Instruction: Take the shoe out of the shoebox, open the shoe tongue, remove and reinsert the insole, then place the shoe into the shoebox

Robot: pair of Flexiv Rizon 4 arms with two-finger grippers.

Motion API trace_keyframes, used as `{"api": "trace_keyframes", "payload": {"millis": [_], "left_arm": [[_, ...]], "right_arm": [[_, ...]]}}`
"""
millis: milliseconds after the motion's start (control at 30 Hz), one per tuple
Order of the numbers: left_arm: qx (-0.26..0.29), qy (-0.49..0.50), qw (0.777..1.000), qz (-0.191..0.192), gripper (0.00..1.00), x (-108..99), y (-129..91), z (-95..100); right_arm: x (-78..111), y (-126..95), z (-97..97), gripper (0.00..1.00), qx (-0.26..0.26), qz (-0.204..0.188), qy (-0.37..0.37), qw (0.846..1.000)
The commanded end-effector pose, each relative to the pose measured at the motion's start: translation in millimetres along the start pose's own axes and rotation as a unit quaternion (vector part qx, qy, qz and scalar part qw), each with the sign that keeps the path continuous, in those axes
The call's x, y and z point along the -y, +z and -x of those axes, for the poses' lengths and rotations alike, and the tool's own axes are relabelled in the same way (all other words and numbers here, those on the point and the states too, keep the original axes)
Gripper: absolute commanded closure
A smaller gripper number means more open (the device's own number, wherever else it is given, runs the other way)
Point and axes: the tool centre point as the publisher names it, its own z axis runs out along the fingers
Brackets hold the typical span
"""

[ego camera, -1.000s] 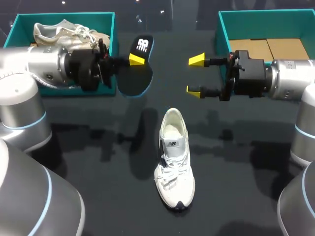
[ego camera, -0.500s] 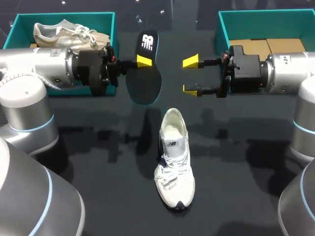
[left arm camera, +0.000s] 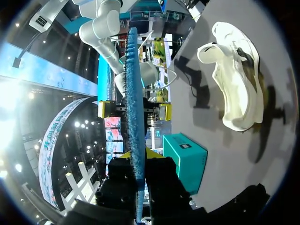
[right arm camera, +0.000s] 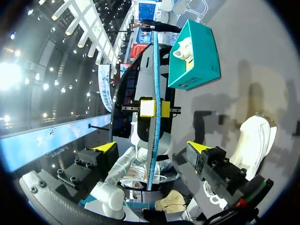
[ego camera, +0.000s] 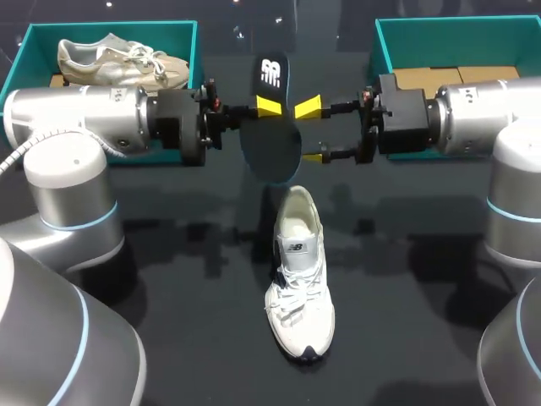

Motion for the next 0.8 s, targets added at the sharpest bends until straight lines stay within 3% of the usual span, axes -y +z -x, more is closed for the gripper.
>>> {"api": "trace_keyframes", "payload": {"millis": [33,200,800], "left_arm": [[0.000,0.001,1.000,0.003,1.00,-1.4,10.2,-1.4],[-0.002,0.003,1.000,0.003,1.00,-0.6,13.7,-1.2],[-0.005,0.011,1.000,-0.002,1.00,5.4,19.9,0.3]], "right_arm": [[-5.3,10.6,3.5,0.25,0.000,-0.007,-0.001,1.000],[-6.2,16.0,6.8,0.52,-0.002,-0.012,-0.002,1.000],[-8.0,21.9,7.7,0.71,-0.006,-0.020,-0.010,1.000]]}}
